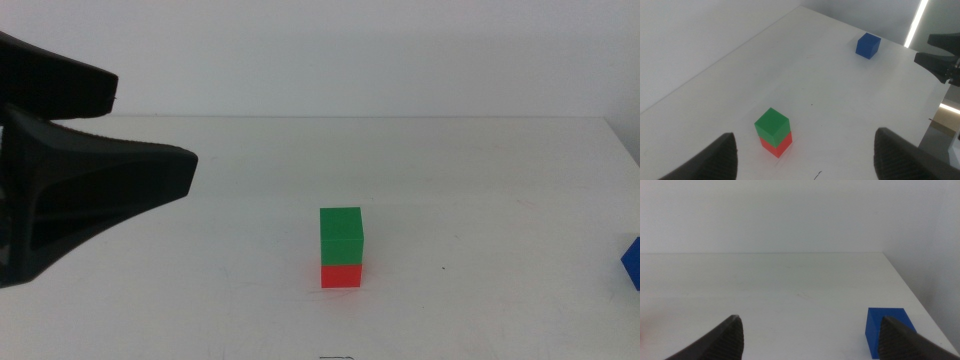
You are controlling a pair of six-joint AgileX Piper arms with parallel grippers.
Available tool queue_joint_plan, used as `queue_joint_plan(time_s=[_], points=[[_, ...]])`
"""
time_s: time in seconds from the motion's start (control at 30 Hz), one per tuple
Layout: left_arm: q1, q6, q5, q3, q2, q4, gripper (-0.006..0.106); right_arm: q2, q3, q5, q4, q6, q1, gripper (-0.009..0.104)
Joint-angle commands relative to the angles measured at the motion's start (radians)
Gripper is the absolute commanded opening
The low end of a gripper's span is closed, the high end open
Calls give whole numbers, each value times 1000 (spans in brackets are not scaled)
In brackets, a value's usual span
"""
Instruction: Stack red cubes first, then green, then blue cubes in a specific spot.
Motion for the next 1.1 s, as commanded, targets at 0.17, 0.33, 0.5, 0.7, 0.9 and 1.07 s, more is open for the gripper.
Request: queue_joint_plan(time_s=[0.17, 0.33, 0.5, 0.7, 0.9, 1.07], points=[[1, -4, -68, -22, -3, -28, 94, 59, -170, 78, 2, -13, -6, 94], [1, -4, -68, -22, -3, -28, 94, 256, -429, 313, -10, -13, -6, 94], [1, -4, -68, -22, -3, -28, 94, 458, -674, 521, -29, -13, -6, 94], [1, -4, -68, -22, -3, -28, 94, 673, -872, 742, 8, -13, -6, 94], [1, -4, -68, -22, -3, -28, 94, 819, -985, 930, 23, -13, -6, 94], [1, -4, -68, -22, -3, -28, 94, 875, -1017, 1014, 36, -13, -6, 94]])
